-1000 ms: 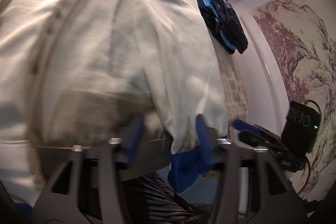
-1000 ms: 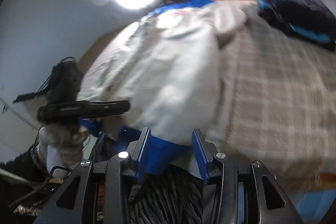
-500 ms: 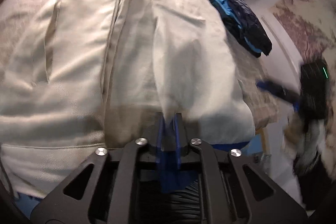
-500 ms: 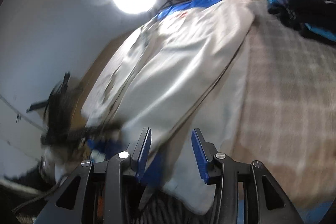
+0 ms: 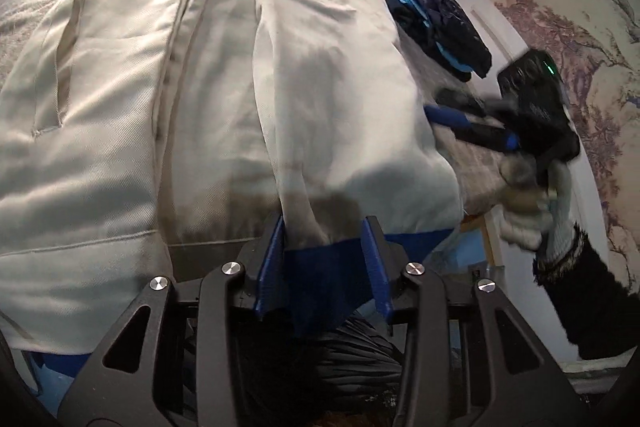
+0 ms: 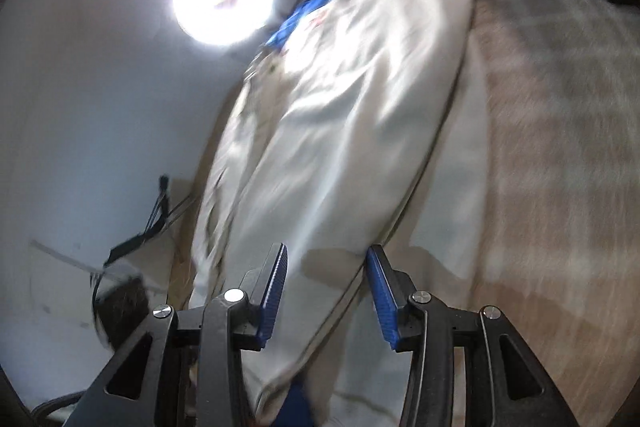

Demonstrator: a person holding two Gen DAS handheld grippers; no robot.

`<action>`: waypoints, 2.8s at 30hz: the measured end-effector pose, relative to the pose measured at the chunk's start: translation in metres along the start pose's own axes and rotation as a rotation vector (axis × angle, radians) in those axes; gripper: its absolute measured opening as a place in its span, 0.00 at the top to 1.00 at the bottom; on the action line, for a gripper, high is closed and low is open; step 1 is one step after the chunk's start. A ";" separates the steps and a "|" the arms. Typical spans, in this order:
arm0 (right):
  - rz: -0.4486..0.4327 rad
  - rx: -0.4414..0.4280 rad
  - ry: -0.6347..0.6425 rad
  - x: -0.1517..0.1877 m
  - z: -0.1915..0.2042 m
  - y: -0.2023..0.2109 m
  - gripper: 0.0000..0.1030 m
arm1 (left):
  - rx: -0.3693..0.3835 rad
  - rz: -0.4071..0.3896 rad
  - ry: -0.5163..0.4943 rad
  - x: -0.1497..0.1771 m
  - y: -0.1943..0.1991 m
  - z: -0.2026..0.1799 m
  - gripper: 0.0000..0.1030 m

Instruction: Fold large clothes

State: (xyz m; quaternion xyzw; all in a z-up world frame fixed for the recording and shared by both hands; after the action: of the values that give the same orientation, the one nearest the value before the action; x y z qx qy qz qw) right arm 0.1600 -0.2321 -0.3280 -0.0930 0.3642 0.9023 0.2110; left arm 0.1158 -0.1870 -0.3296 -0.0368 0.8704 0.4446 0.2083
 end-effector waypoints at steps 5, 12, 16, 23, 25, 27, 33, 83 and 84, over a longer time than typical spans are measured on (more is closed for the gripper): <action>0.075 -0.070 0.050 0.068 0.030 0.003 0.57 | 0.015 0.009 0.006 0.004 -0.002 0.000 0.82; 0.140 -0.047 0.054 0.103 0.041 -0.018 0.97 | 0.119 -0.009 0.063 -0.005 0.003 -0.013 0.89; 0.045 -0.099 0.043 0.093 0.053 0.022 0.97 | 0.155 -0.012 0.042 -0.003 0.002 -0.028 0.89; 0.203 0.196 0.157 0.115 0.015 -0.005 0.89 | 0.062 0.063 -0.028 0.011 -0.030 -0.026 0.89; 0.162 0.173 0.163 0.102 0.018 -0.002 0.66 | 0.070 0.061 -0.027 0.011 -0.030 -0.028 0.89; 0.094 0.137 0.151 0.080 0.018 0.009 0.58 | 0.067 0.066 -0.028 0.011 -0.032 -0.028 0.89; 0.043 0.136 0.062 0.034 -0.001 -0.004 0.59 | 0.070 0.074 -0.023 0.012 -0.037 -0.028 0.89; -0.537 0.230 -0.183 0.261 -0.035 0.224 0.54 | -0.481 -0.067 -0.743 0.048 -0.131 -0.175 0.21; -0.545 0.223 -0.187 0.261 -0.035 0.228 0.54 | -0.532 -0.081 -0.771 0.048 -0.136 -0.177 0.19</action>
State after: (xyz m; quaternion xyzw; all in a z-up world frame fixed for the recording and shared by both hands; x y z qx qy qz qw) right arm -0.1752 -0.3220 -0.2968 -0.0800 0.4014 0.7718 0.4866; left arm 0.0475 -0.4025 -0.3603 0.0451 0.5835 0.6249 0.5168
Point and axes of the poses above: each gripper's, at about its wrist camera, not at the fingertips, and y roughly against the way its jaws point, z to its left, x to its underside, the point moved 9 cm from there along -y, roughly the way its jaws point
